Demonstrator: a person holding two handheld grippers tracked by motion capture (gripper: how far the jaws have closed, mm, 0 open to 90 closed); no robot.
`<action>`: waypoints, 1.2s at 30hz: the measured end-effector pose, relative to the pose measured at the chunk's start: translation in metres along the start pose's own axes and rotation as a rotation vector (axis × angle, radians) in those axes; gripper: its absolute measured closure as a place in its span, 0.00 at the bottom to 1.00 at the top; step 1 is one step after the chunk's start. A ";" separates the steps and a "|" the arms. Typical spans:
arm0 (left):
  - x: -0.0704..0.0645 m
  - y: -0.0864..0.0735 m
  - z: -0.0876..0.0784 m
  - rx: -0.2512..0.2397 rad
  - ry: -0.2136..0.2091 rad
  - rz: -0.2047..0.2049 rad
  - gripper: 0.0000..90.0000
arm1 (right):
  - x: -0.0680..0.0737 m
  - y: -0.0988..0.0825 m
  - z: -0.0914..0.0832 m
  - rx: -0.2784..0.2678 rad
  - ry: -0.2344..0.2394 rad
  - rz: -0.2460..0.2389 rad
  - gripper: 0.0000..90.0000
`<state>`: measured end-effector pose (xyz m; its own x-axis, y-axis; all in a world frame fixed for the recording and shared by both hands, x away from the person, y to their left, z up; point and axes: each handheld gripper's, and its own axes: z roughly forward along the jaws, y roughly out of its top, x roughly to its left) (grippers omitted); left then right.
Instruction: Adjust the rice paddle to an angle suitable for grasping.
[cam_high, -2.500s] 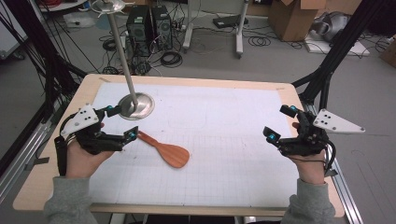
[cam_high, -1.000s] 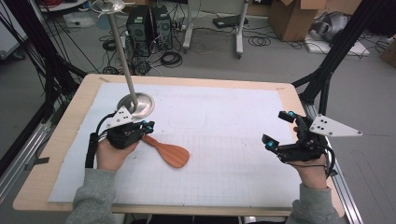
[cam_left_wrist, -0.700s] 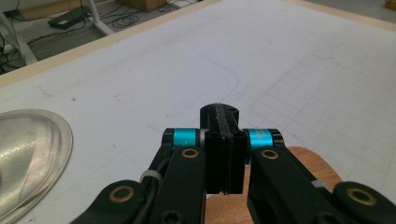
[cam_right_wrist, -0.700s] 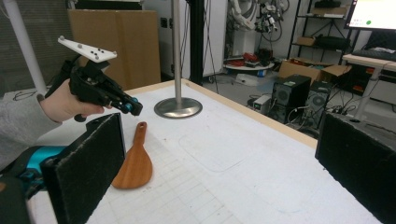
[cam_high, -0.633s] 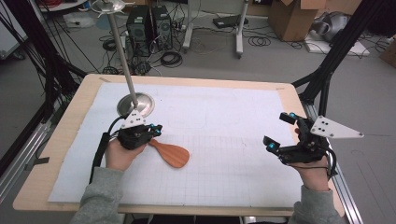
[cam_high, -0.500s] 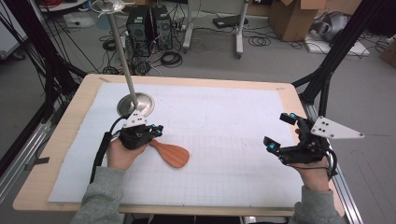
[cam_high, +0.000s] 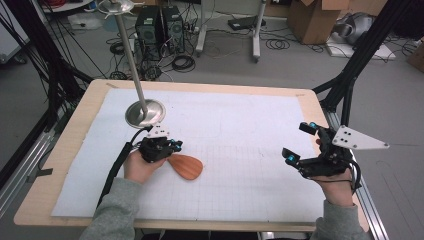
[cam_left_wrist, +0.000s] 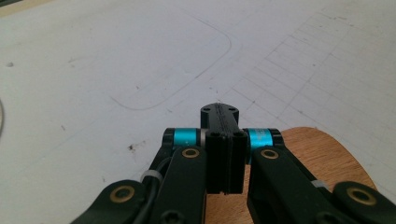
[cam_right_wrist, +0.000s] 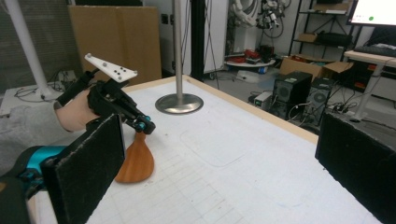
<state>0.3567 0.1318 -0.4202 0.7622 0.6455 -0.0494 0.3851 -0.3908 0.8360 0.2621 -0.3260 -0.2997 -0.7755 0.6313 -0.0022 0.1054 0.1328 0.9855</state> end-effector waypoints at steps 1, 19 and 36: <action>0.000 0.000 0.001 0.000 -0.007 0.002 0.99 | 0.000 0.000 0.000 0.000 0.003 -0.002 0.00; -0.005 -0.002 0.019 0.054 -0.014 0.010 0.99 | 0.002 -0.002 0.001 0.026 0.009 -0.010 0.00; -0.011 -0.002 0.035 0.078 -0.033 0.014 0.99 | 0.004 -0.004 -0.006 0.033 -0.005 -0.014 0.00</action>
<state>0.3652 0.1024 -0.4402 0.7840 0.6181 -0.0567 0.4125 -0.4506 0.7917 0.2546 -0.3285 -0.3029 -0.7742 0.6327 -0.0166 0.1151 0.1666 0.9793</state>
